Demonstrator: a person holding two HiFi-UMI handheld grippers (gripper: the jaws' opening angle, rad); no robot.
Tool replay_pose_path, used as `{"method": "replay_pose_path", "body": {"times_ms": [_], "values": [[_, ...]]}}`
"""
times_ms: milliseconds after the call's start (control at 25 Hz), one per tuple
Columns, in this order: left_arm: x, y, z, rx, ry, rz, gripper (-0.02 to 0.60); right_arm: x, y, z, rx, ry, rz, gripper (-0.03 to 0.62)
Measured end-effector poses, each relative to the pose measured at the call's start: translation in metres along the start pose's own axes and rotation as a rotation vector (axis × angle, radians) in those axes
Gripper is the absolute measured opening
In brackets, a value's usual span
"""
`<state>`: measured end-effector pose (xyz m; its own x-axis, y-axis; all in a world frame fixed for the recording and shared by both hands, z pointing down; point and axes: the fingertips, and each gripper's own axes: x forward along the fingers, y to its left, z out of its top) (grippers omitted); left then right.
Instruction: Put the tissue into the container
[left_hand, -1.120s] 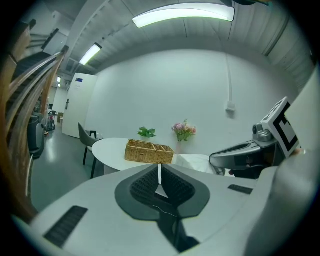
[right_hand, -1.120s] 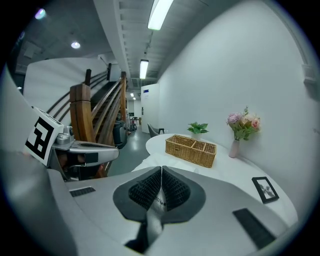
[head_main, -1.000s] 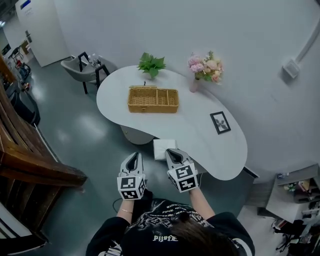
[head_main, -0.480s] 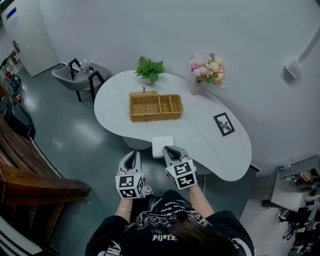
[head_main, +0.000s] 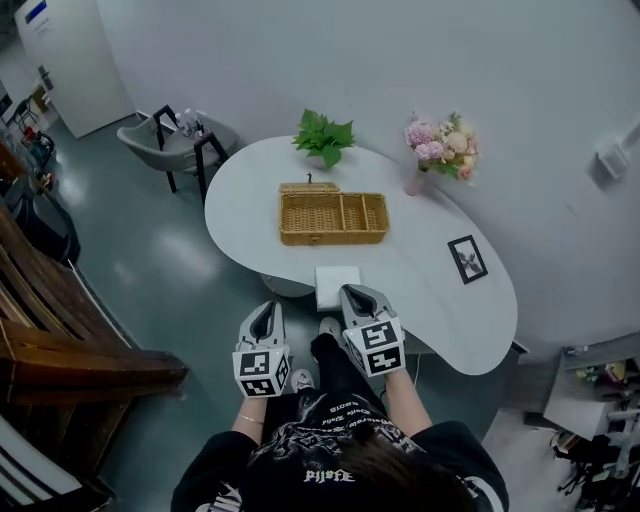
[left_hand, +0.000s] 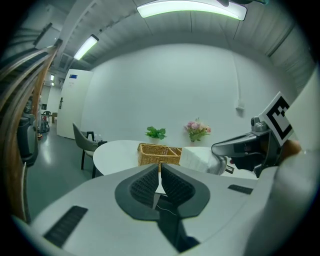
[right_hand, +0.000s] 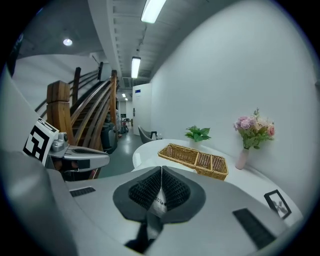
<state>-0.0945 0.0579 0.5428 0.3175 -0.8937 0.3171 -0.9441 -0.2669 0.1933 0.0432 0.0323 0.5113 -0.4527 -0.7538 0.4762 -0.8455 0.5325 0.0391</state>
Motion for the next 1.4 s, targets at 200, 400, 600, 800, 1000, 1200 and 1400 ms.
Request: {"method": "replay_pose_path", "body": {"times_ms": [200, 400, 600, 800, 1000, 1200, 1400], "values": [[0.017, 0.018, 0.000, -0.012, 0.005, 0.048, 0.034, 0.027, -0.019, 0.008, -0.018, -0.001, 0.022, 0.026], [0.045, 0.026, 0.019, -0.007, -0.001, 0.066, 0.034, 0.052, -0.045, 0.027, -0.041, 0.000, 0.041, 0.026], [0.076, 0.039, 0.031, -0.015, 0.000, 0.102, 0.034, 0.080, -0.062, 0.047, -0.042, -0.008, 0.077, 0.025], [0.109, 0.045, 0.045, -0.014, 0.000, 0.121, 0.034, 0.111, -0.079, 0.061, -0.050, -0.008, 0.112, 0.025], [0.137, 0.049, 0.055, -0.016, 0.006, 0.141, 0.034, 0.140, -0.094, 0.074, -0.051, -0.011, 0.158, 0.025], [0.167, 0.049, 0.062, -0.008, 0.010, 0.147, 0.034, 0.164, -0.111, 0.089, -0.046, -0.033, 0.189, 0.025], [0.192, 0.050, 0.073, -0.037, 0.005, 0.158, 0.034, 0.177, -0.122, 0.108, -0.014, -0.054, 0.212, 0.025]]}}
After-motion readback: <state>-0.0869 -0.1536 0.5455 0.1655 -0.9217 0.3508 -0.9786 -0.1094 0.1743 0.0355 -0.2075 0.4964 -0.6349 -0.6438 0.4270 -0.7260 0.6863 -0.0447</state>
